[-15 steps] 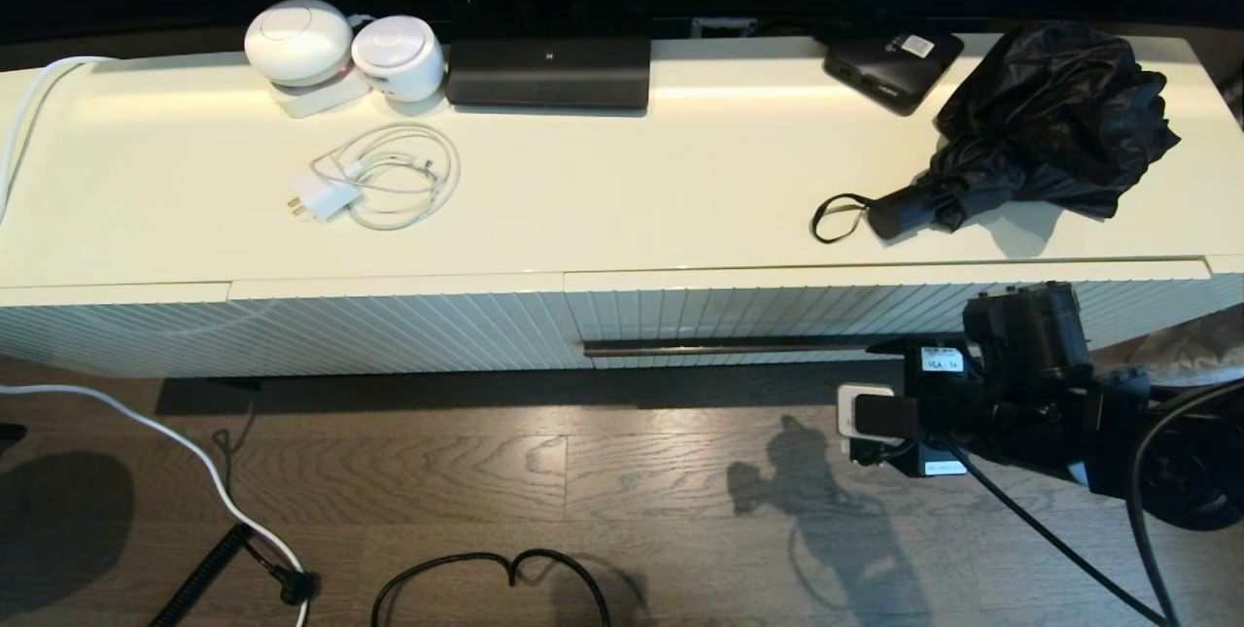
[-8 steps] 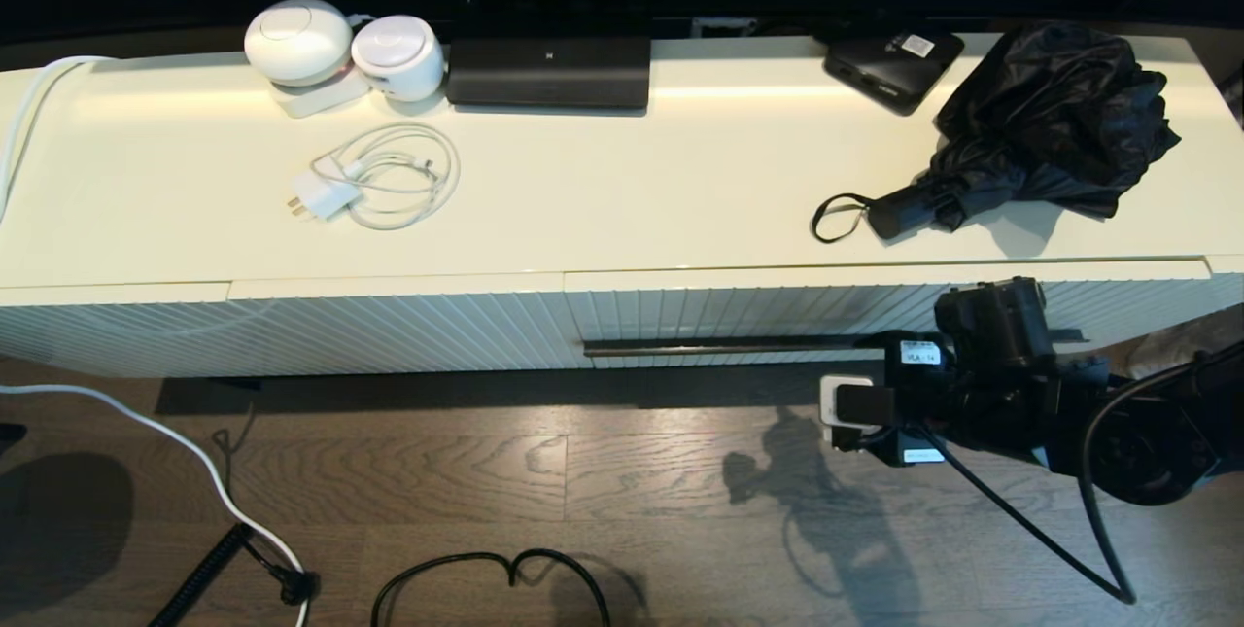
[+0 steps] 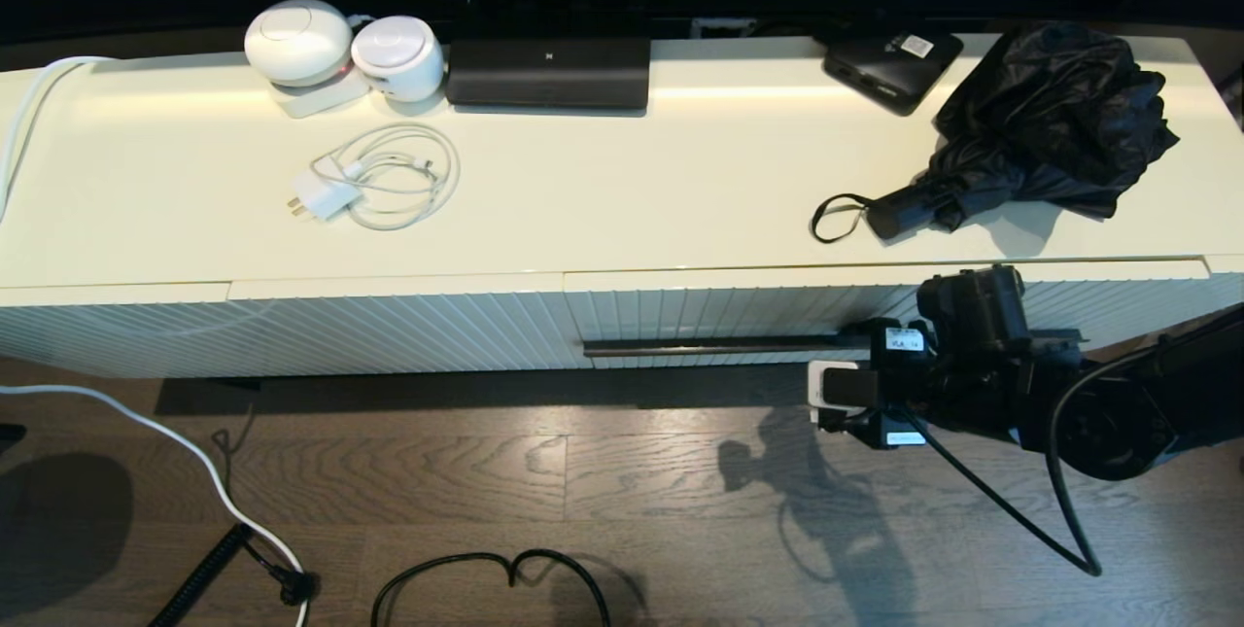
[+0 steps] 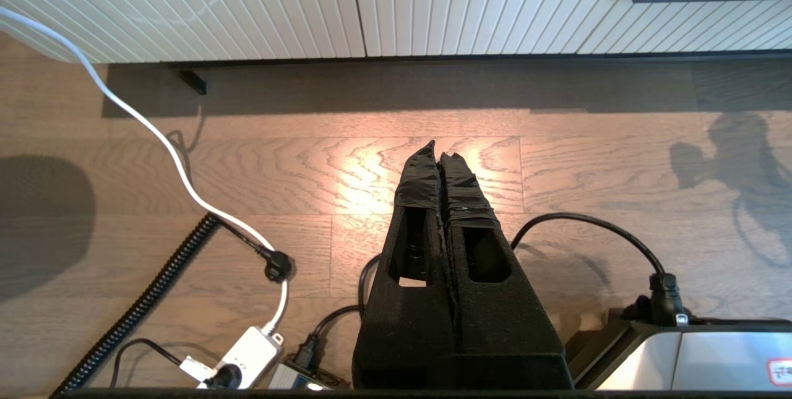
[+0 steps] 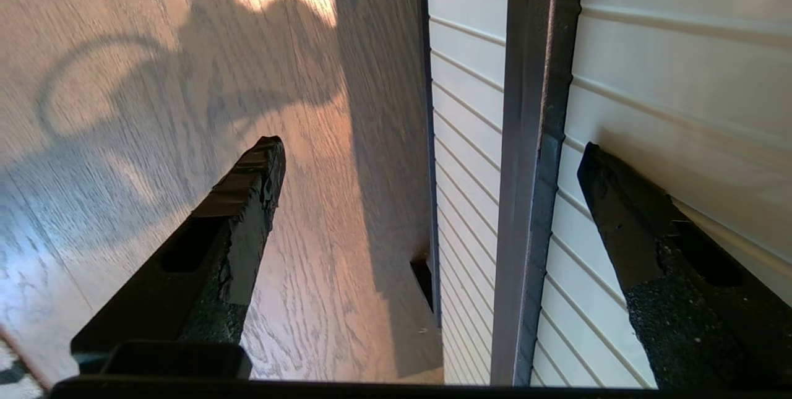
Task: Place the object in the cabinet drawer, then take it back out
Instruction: Open the drawer
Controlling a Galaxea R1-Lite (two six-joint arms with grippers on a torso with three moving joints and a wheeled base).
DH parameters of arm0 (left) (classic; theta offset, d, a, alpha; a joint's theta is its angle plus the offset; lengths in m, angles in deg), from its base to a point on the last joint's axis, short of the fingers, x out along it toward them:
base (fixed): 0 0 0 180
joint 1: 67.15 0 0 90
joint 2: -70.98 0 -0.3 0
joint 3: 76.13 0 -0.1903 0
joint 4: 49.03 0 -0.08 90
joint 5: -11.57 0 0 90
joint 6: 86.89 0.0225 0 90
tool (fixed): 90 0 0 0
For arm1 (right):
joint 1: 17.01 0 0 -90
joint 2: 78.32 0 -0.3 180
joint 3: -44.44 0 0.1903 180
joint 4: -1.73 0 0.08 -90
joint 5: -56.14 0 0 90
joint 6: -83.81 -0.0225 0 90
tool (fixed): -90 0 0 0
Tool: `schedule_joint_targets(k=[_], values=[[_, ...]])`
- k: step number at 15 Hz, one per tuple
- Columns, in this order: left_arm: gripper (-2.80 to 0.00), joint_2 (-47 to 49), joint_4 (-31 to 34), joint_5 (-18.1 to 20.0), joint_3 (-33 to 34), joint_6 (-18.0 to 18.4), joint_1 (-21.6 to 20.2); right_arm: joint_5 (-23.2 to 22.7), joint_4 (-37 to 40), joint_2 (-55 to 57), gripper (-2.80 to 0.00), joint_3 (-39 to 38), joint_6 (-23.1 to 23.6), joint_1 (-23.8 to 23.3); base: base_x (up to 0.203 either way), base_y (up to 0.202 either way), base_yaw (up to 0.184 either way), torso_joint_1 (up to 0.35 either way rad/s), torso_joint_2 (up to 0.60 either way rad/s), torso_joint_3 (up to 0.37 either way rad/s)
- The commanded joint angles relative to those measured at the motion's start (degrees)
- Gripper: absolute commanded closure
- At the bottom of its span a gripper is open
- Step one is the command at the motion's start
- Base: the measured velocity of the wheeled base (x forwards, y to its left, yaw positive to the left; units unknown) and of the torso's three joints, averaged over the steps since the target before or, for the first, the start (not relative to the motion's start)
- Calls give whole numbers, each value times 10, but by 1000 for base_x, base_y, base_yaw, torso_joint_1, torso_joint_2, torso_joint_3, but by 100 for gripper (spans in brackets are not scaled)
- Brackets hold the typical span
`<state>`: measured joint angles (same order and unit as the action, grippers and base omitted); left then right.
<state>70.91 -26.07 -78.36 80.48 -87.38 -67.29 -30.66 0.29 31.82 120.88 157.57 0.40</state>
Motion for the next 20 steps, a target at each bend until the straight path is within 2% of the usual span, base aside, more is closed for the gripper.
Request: schedule_joint_targets(k=[1, 17, 20], values=[[0, -1, 0, 0, 0, 0, 0, 0, -5, 5, -280, 6, -1, -1, 0, 0, 0, 0, 0, 0], [0, -1, 0, 0, -1, 0, 0, -1, 3, 30, -280, 10, -6, 1, 0, 0, 0, 0, 0, 0], [0, -1, 0, 0, 0, 0, 0, 0, 27, 18, -280, 4, -5, 2, 0, 0, 0, 0, 0, 0]])
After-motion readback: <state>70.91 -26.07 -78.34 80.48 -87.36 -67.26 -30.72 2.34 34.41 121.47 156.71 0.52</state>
